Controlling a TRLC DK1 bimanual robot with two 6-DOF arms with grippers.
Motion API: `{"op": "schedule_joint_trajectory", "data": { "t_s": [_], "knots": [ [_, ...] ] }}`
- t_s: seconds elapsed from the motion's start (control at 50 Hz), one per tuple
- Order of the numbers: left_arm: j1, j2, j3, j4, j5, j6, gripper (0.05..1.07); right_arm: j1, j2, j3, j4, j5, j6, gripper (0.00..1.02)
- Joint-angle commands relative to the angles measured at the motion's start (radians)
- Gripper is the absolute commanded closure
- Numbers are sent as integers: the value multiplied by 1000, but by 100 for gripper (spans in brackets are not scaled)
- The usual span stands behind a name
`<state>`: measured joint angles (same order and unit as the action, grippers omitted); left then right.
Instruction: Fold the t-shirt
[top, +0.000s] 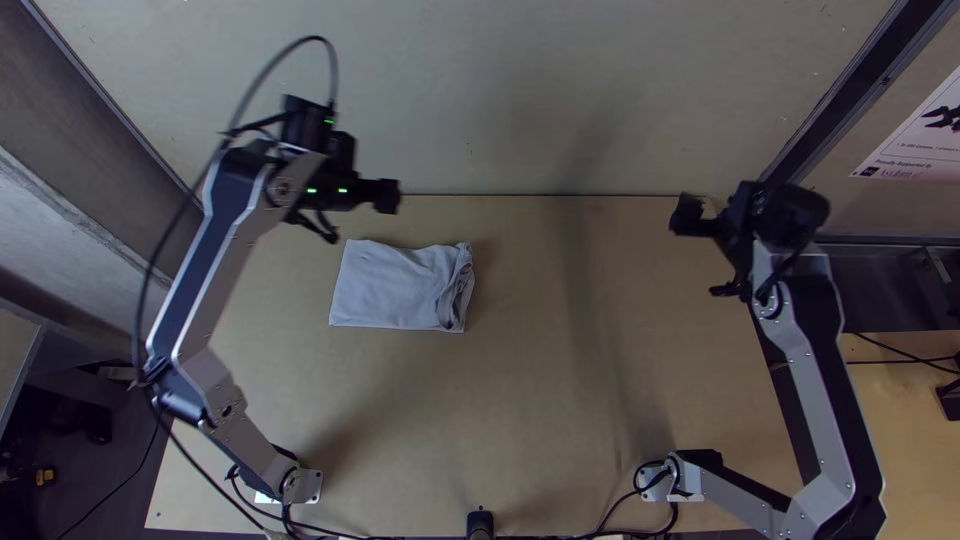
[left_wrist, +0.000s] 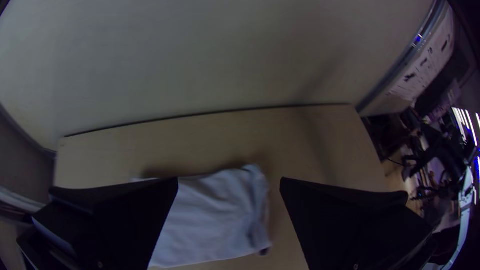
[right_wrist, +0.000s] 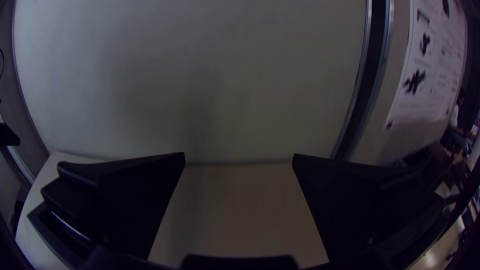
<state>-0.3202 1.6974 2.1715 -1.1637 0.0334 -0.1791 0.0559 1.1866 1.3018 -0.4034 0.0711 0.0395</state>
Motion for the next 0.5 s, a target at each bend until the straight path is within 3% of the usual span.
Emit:
{"op": "schedule_joint_trajectory", "data": {
  "t_s": [0.0,0.22,0.48],
  "knots": [
    [99,-154,-68,32,-32,92,9,16,10,103,29,4,-59,4],
    [273,-444,-381,280,-82,225,9,16,-30,168,87,-1,-73,4],
    [397,-795,-820,555,-82,313,9,18,-277,-79,327,-33,-96,4]
  ]
}}
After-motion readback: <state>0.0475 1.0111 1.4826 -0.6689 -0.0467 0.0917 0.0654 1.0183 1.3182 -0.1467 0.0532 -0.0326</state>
